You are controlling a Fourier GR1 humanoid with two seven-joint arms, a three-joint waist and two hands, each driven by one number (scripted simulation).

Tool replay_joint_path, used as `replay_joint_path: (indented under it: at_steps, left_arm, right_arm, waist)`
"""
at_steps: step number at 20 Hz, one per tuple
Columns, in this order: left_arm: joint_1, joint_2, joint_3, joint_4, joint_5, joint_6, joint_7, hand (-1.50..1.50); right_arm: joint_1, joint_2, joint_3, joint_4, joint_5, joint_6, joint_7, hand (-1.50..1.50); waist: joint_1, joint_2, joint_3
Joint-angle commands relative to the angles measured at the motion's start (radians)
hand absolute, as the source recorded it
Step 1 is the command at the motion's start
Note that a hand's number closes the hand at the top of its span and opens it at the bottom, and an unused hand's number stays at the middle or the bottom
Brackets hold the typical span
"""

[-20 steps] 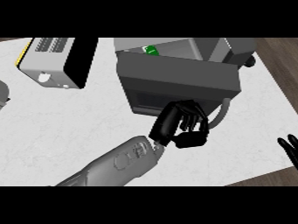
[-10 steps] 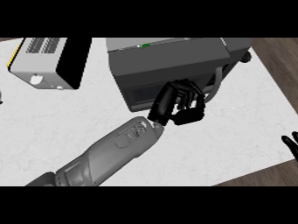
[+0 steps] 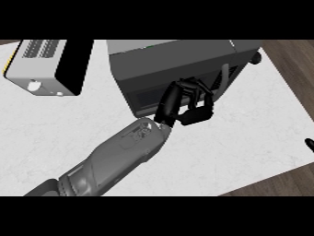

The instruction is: Pick up the milk, place it into the microwave and close the microwave

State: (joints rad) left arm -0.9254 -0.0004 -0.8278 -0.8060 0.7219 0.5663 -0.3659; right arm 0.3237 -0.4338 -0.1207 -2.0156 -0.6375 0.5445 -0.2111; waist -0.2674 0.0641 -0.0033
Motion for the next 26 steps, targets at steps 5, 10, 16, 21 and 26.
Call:
replay_joint_path:
  at_steps: [5,10,16,21,26]
  left_arm:
    - [-0.052,0.000,0.086,0.088,0.106,0.003,-0.021,1.50]
    - [-0.051,0.000,0.063,0.093,0.110,0.036,-0.096,1.50]
    - [-0.052,0.000,0.066,0.107,0.148,0.034,-0.128,1.50]
    - [-0.057,0.000,0.053,0.111,0.168,0.056,-0.153,1.50]
    - [-0.052,0.000,0.046,0.114,0.185,0.064,-0.190,1.50]
  right_arm:
    - [-0.015,-0.014,-0.008,-0.017,-0.052,0.000,0.018,-1.50]
    - [-0.033,-0.033,-0.002,-0.035,-0.061,0.009,0.033,-1.50]
    - [-0.030,-0.049,0.006,-0.043,-0.089,0.040,0.037,-1.50]
    - [-0.033,-0.056,0.016,-0.063,-0.115,0.047,0.047,-1.50]
    - [-0.038,-0.082,0.019,-0.089,-0.126,0.055,0.066,-1.50]
  waist:
    - [-0.010,0.016,0.001]
    - [-0.002,0.016,0.000]
    - [-0.015,0.025,0.001]
    - [-0.030,0.027,0.001]
    - [-0.037,0.029,-0.001]
